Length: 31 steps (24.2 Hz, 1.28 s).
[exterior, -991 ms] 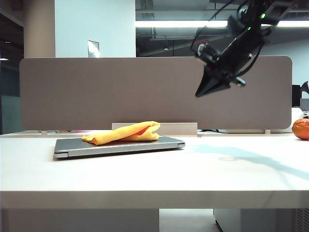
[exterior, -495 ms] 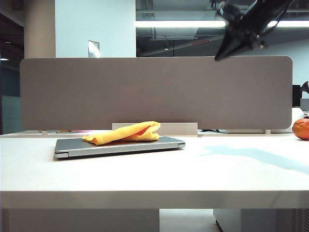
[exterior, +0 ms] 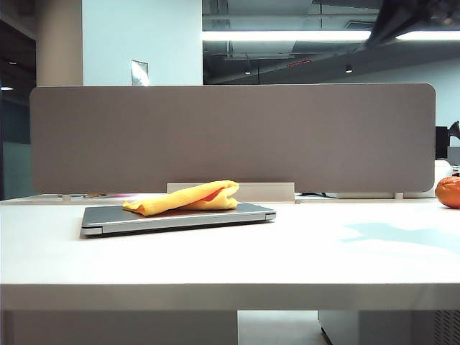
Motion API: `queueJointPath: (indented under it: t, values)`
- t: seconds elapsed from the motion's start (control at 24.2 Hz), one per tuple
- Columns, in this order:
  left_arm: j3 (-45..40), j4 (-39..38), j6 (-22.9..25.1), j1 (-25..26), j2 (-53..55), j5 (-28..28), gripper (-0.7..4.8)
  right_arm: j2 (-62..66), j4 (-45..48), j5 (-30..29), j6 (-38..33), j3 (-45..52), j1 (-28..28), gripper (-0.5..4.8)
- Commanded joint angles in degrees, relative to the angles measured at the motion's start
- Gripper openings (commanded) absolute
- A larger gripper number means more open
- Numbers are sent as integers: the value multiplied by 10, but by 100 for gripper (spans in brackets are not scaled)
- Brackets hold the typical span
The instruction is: Pick up the yellow rag and put it over the laptop.
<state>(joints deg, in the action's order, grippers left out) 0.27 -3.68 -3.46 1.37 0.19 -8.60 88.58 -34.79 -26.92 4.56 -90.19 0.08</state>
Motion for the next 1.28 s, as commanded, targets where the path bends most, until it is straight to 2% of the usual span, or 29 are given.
queueJointPath:
  t: [0.04, 0.21, 0.74, 0.99, 1.28]
  values:
    - [2, 8, 1, 0, 0, 51, -6, -63, 34, 5, 2, 47, -13, -5]
    - [2, 16, 17, 0, 0, 61, -6, -125, 41, 44, 2, 85, -20, -5]
    - [2, 29, 15, 0, 0, 60, -6, -257, 47, 60, 2, 176, -20, -5]
    - [2, 29, 15, 0, 0, 60, -6, -370, 67, 107, 2, 270, -20, -5]
    - [2, 29, 15, 0, 0, 60, -6, -497, 68, 122, -21, 366, -20, -5]
